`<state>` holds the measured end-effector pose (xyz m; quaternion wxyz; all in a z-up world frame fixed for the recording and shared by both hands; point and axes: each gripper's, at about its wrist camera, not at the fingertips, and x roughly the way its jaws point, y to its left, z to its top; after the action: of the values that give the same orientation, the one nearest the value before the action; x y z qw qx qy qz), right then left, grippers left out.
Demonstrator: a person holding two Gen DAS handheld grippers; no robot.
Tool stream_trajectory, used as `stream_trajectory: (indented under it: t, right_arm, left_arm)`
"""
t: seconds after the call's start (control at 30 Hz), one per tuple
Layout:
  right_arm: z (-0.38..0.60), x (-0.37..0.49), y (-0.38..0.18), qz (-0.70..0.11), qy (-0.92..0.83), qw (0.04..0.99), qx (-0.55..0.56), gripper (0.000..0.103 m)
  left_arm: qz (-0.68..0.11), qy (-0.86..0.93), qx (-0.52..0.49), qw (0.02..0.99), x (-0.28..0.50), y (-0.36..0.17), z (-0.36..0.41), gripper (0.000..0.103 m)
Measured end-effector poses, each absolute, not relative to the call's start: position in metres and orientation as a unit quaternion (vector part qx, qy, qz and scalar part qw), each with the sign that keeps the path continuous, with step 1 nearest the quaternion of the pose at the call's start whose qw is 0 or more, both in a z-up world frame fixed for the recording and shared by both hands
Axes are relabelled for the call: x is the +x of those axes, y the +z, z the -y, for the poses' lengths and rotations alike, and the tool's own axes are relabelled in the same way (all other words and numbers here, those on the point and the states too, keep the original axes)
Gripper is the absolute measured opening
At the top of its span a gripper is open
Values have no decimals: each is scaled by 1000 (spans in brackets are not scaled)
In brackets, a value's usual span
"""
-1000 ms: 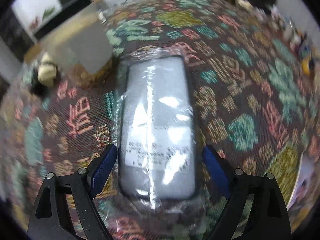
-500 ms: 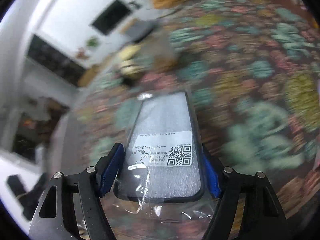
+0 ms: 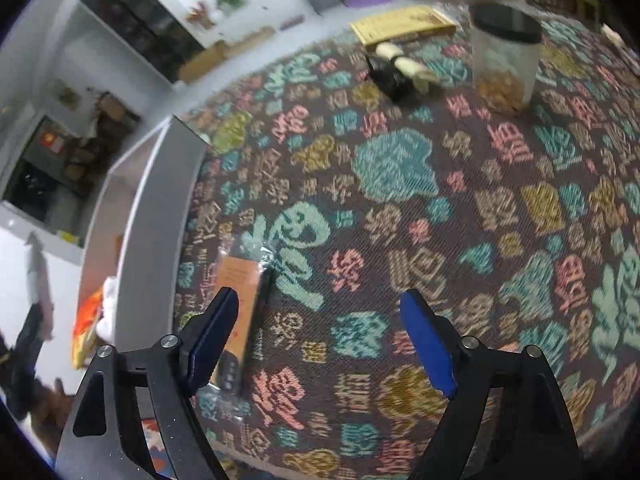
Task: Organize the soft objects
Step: 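Carry the wipes pack and plastic bag over the white box with both tools, then lower both items into the box and open both tools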
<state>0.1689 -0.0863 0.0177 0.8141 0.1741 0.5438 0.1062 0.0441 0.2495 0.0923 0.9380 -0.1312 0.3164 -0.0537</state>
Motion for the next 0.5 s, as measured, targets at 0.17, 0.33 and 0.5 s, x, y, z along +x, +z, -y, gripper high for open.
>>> stream_trajectory:
  t: [0.17, 0.33, 0.5]
  right_arm:
    - [21, 162, -38, -605, 93, 755, 237, 86]
    - [-60, 175, -68, -600, 37, 789, 129, 99]
    - [-97, 160, -75, -557, 87, 823, -61, 99]
  left_arm:
    - [-316, -52, -137, 937, 36, 83, -252, 68]
    - [-315, -49, -125, 939, 31, 80, -248, 68]
    - [-320, -30, -107, 941, 27, 78, -252, 68]
